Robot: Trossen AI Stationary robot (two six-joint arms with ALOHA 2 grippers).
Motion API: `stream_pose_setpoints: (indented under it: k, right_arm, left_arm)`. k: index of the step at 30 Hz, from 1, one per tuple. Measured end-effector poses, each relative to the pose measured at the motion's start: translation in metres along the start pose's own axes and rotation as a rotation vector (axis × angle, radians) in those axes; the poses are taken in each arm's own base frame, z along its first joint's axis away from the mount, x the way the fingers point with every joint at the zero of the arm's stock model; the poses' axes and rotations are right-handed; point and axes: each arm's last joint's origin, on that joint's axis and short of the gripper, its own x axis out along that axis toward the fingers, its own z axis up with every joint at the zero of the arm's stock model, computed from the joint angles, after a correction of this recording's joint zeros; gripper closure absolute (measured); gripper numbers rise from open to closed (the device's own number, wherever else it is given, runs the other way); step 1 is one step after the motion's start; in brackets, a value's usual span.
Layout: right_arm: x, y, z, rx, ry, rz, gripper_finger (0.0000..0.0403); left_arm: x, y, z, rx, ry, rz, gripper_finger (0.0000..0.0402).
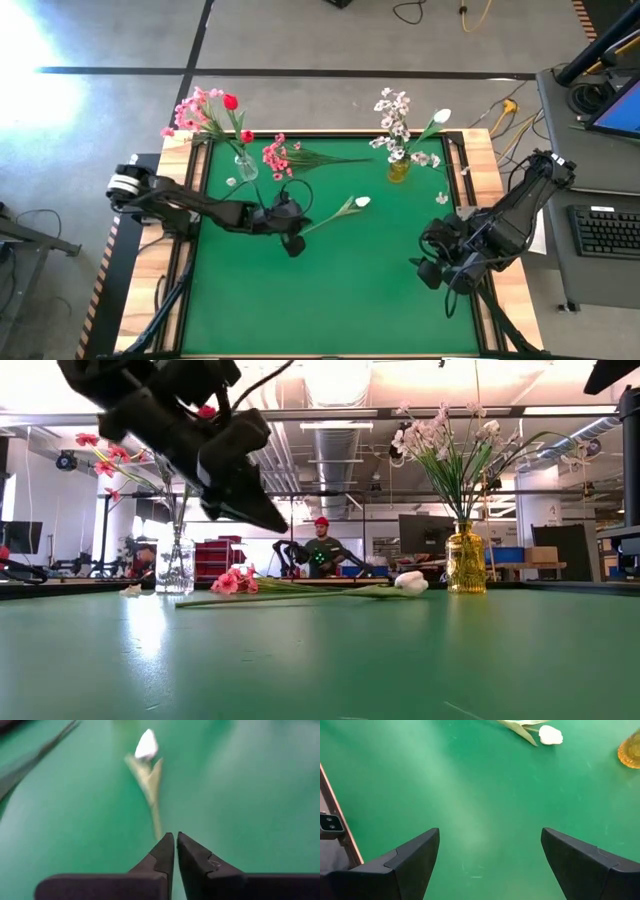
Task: Sort flowers into vase by color
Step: Put the white tulip into the yellow vase
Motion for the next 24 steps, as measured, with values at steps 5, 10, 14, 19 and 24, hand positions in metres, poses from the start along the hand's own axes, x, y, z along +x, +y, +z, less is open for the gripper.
stream_pose_setpoints:
  k: [5,10,14,19,24]
  right_arm:
    - [0.0,0.002,0.001,-0.006,-0.012,0.014,0.0062]
    - [0.001,0.001,0.0,-0.024,-0.028,0.007,0.0062]
    - [0.001,0.001,0.001,-0.03,-0.046,0.003,0.0062]
    - [0.001,0.001,0.001,-0.03,-0.054,0.002,0.0062]
    - [0.001,0.002,0.001,-0.029,-0.055,0.004,0.0062]
  left_arm:
    - [0.02,-0.008,-0.006,0.119,-0.116,-0.039,0.0339]
    - [0.048,-0.011,-0.016,0.127,-0.141,0.051,0.0255]
    - [0.07,-0.012,-0.022,0.154,-0.119,0.144,0.0204]
    - [0.095,-0.015,-0.027,0.177,-0.087,0.159,0.0193]
    - [0.11,-0.011,-0.03,0.14,-0.073,0.177,0.0225]
